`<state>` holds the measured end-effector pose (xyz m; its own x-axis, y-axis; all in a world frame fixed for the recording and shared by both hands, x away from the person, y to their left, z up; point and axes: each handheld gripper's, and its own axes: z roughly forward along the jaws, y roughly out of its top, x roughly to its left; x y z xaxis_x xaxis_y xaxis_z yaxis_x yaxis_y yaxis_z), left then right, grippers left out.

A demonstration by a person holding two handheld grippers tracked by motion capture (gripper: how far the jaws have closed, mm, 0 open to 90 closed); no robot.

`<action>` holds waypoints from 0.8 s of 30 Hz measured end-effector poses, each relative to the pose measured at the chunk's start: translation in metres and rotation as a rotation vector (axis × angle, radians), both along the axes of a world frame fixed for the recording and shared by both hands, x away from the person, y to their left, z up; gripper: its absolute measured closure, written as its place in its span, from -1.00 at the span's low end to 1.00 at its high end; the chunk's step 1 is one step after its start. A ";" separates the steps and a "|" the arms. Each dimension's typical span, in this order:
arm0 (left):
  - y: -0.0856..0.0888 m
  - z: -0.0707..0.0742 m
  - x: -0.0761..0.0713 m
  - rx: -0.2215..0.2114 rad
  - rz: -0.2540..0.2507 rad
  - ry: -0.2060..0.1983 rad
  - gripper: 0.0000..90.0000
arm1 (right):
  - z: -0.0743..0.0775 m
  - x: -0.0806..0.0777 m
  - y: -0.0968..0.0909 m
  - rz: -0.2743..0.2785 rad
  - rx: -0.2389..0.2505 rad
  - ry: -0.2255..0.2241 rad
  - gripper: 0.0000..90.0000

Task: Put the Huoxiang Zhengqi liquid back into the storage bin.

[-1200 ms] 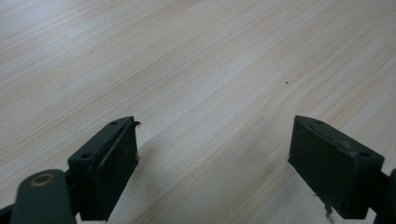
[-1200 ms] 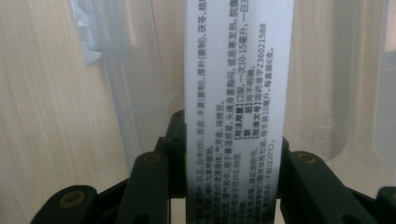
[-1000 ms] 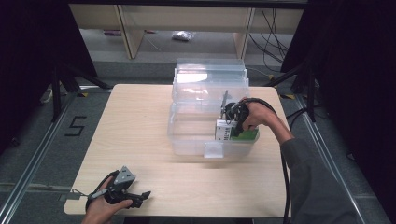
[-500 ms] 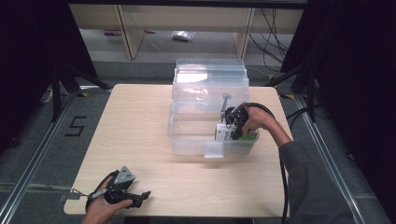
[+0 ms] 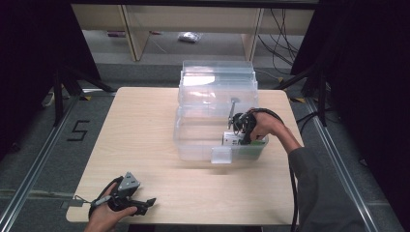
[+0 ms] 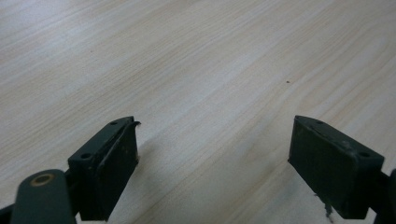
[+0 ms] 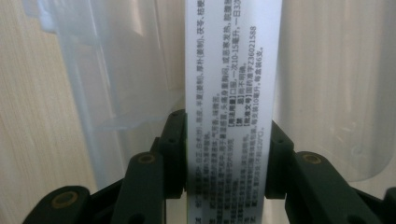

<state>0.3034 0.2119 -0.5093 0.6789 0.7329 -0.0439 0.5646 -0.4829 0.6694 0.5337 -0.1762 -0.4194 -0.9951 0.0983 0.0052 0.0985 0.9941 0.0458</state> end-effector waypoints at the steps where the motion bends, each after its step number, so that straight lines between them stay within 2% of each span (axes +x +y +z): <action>1: 0.000 0.000 0.000 0.002 -0.002 -0.001 -0.67 | 0.001 0.000 0.000 -0.002 -0.001 0.004 0.36; 3: 0.000 0.000 0.000 0.000 -0.001 -0.001 -0.66 | 0.005 -0.001 -0.001 -0.026 -0.008 0.007 0.29; 6: 0.000 0.000 0.000 0.002 -0.001 0.001 -0.66 | 0.008 -0.003 -0.003 -0.018 0.002 0.013 0.25; 7: 0.000 0.000 0.000 0.001 0.000 0.001 -0.67 | 0.011 -0.004 -0.004 -0.046 -0.009 0.018 0.21; 8: 0.000 0.000 0.000 0.004 0.000 0.005 -0.67 | 0.012 -0.004 -0.006 -0.039 0.012 0.007 0.21; 9: -0.001 0.000 0.000 0.000 0.000 0.001 -0.67 | 0.014 -0.005 -0.007 -0.061 -0.005 0.009 0.20; 10: -0.001 0.000 0.000 -0.001 0.001 0.000 -0.67 | 0.014 -0.004 -0.008 -0.053 0.015 -0.001 0.17; 11: -0.001 0.000 0.000 0.000 0.001 -0.001 -0.67 | 0.017 -0.006 -0.009 -0.086 -0.003 0.000 0.16; 12: -0.001 0.000 0.000 -0.005 0.006 0.003 -0.67 | 0.017 -0.005 -0.010 -0.063 0.016 0.003 0.16; 13: -0.001 0.000 0.000 0.000 0.001 -0.001 -0.67 | 0.019 -0.007 -0.011 -0.085 0.013 -0.006 0.15; 14: 0.000 0.000 0.000 0.003 0.001 0.004 -0.67 | 0.020 -0.007 -0.011 -0.087 0.008 0.005 0.15; 15: -0.001 -0.001 0.000 -0.009 0.012 0.001 -0.67 | 0.022 -0.008 -0.012 -0.087 0.012 0.003 0.15; 16: -0.001 0.000 0.000 -0.002 0.005 0.005 -0.67 | 0.023 -0.007 -0.013 -0.065 0.042 -0.010 0.14; 18: -0.001 0.000 0.000 -0.002 0.001 -0.001 -0.67 | 0.025 -0.007 -0.014 -0.070 0.052 -0.009 0.13; 20: -0.001 0.000 0.000 0.001 0.001 0.001 -0.67 | 0.029 -0.010 -0.016 -0.122 0.041 -0.016 0.10; 21: -0.001 -0.001 0.000 -0.004 0.007 0.000 -0.67 | 0.030 -0.009 -0.017 -0.104 0.052 -0.017 0.08; 24: -0.001 0.000 0.000 -0.002 0.004 0.003 -0.67 | 0.037 -0.011 -0.019 -0.121 0.055 -0.028 0.04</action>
<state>0.3032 0.2110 -0.5098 0.6757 0.7357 -0.0471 0.5685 -0.4793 0.6686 0.5232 -0.1957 -0.3824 -0.9758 0.2183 -0.0138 0.2157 0.9708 0.1047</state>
